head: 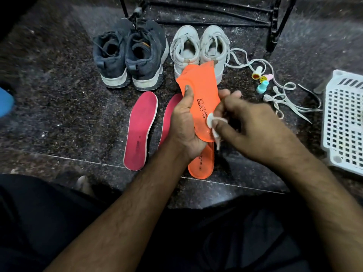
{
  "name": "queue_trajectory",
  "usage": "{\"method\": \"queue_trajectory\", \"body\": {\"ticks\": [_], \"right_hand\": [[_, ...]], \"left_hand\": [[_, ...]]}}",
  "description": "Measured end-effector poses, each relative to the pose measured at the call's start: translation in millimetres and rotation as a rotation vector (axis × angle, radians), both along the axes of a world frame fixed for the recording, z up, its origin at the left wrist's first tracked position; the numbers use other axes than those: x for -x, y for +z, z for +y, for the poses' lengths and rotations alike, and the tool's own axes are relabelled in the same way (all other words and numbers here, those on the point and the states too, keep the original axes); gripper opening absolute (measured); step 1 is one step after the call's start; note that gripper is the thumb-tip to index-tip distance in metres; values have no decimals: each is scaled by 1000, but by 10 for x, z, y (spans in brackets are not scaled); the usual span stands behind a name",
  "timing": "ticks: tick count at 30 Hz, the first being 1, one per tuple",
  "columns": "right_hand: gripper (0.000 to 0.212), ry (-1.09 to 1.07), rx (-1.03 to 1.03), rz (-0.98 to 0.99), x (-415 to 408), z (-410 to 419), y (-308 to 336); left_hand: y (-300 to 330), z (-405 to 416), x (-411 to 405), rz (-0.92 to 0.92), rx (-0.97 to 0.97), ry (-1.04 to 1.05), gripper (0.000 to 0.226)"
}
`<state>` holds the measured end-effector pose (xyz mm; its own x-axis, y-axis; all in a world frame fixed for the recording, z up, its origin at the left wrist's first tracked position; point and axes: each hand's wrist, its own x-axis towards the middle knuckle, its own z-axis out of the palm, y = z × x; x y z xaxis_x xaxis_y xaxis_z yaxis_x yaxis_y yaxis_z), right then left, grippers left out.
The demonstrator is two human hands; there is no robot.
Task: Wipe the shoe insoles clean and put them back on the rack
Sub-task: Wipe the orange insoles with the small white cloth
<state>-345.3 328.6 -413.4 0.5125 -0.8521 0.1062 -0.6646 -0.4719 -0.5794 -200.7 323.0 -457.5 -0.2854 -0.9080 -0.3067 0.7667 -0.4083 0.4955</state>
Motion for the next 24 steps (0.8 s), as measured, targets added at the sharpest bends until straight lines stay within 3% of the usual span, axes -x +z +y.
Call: {"method": "queue_trajectory", "body": {"ticks": [5, 10, 16, 24], "right_hand": [[15, 13, -46, 95, 90, -2, 28], [12, 114, 80, 131, -116, 105, -25], [26, 21, -30, 126, 163, -79, 70], [30, 57, -68, 133, 40, -25, 91]], "left_hand": [[72, 18, 0, 6, 22, 34, 77], [101, 69, 46, -69, -15, -5, 76], [110, 47, 34, -32, 40, -4, 81], [90, 56, 64, -19, 15, -10, 79]]}}
